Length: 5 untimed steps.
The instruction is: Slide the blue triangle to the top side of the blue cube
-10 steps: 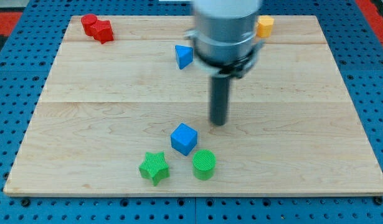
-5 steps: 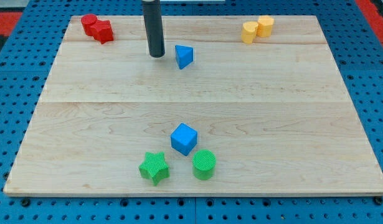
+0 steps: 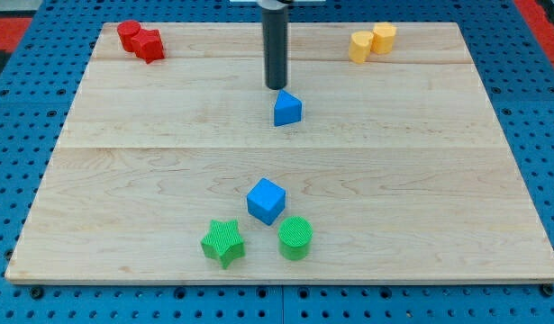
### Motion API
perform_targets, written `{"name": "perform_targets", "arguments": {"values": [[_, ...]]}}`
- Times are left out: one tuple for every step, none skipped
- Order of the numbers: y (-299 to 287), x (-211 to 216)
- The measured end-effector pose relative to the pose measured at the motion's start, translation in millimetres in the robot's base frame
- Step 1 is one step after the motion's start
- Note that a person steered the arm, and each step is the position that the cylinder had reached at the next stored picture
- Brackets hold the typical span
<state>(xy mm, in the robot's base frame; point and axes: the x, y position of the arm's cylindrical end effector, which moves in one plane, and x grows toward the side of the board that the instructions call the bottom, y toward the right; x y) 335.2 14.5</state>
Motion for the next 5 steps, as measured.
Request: {"name": "perform_targets", "arguments": {"values": [[9, 68], [11, 105], [-8, 103], [-7, 58], [-59, 90]]}}
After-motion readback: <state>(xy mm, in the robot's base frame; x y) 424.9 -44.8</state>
